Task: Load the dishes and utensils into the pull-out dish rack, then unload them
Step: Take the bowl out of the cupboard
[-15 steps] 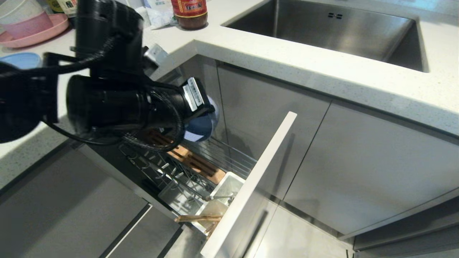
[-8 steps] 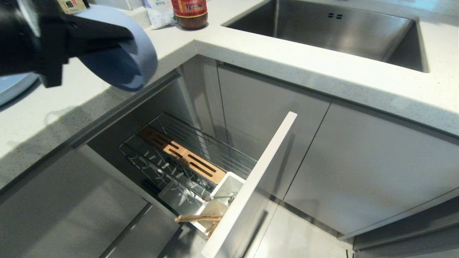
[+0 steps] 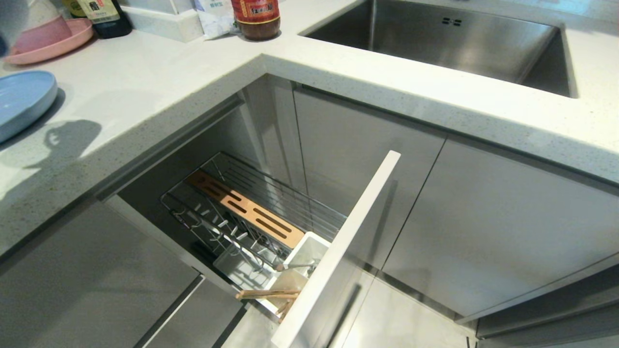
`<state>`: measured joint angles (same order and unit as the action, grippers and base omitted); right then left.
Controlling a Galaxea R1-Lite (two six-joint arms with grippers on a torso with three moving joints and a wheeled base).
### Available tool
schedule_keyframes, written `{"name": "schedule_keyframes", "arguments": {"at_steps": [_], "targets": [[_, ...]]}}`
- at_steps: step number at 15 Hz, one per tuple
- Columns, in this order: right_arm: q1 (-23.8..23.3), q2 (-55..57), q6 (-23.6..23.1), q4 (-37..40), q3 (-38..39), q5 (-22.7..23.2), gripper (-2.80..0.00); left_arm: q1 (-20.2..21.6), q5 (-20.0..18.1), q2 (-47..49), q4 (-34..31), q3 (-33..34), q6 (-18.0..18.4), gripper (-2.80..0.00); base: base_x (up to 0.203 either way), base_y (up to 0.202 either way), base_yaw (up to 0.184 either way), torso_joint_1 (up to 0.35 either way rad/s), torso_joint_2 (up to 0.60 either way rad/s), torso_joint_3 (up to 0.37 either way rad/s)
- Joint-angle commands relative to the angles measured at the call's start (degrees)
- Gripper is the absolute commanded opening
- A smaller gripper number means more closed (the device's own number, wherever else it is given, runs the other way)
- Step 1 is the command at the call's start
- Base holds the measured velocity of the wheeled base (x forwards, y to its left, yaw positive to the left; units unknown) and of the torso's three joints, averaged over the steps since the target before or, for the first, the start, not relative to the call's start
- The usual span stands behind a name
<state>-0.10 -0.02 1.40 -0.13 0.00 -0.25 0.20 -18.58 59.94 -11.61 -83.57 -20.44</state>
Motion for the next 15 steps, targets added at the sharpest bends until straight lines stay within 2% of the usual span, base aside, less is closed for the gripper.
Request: {"name": "schedule_keyframes", "arguments": {"at_steps": [1,4,7,8,10,13,15], "targets": [[0.01,-0.15,0.00,-0.04,0.09,-0.01,-2.80,12.06,-5.50,-2.04,-0.07,-1.04,0.43,-2.80,0.000,0.000,0.000,0.000,0.00,0.000],[0.01,-0.17,0.00,0.00,0.09,-0.01,-2.80,24.64,-9.38,-2.83,-0.16,-1.95,2.44,-2.80,0.000,0.000,0.000,0.000,0.00,0.000],[0.01,-0.23,0.00,-0.04,0.09,-0.01,-2.80,39.41,-14.00,-3.05,-1.99,-4.50,2.96,-2.80,0.000,0.000,0.000,0.000,0.00,0.000],[0.01,-0.19,0.00,0.00,0.09,-0.01,-2.80,42.60,-15.20,-2.87,-3.05,-5.77,3.07,-2.80,0.000,0.000,0.000,0.000,0.00,0.000],[0.01,-0.24,0.00,0.02,0.09,-0.01,-2.80,44.00,-16.06,-1.22,-5.95,-8.08,4.49,-2.80,0.000,0.000,0.000,0.000,0.00,0.000],[0.01,-0.19,0.00,-0.04,0.09,-0.01,-2.80,44.01,-15.47,3.71,-18.11,-15.80,13.02,-2.80,0.000,0.000,0.000,0.000,0.00,0.000],[0.01,-0.18,0.00,-0.02,0.09,-0.01,-2.80,44.01,-13.64,7.82,-25.04,-22.25,18.76,-2.80,0.000,0.000,0.000,0.000,0.00,0.000]]}}
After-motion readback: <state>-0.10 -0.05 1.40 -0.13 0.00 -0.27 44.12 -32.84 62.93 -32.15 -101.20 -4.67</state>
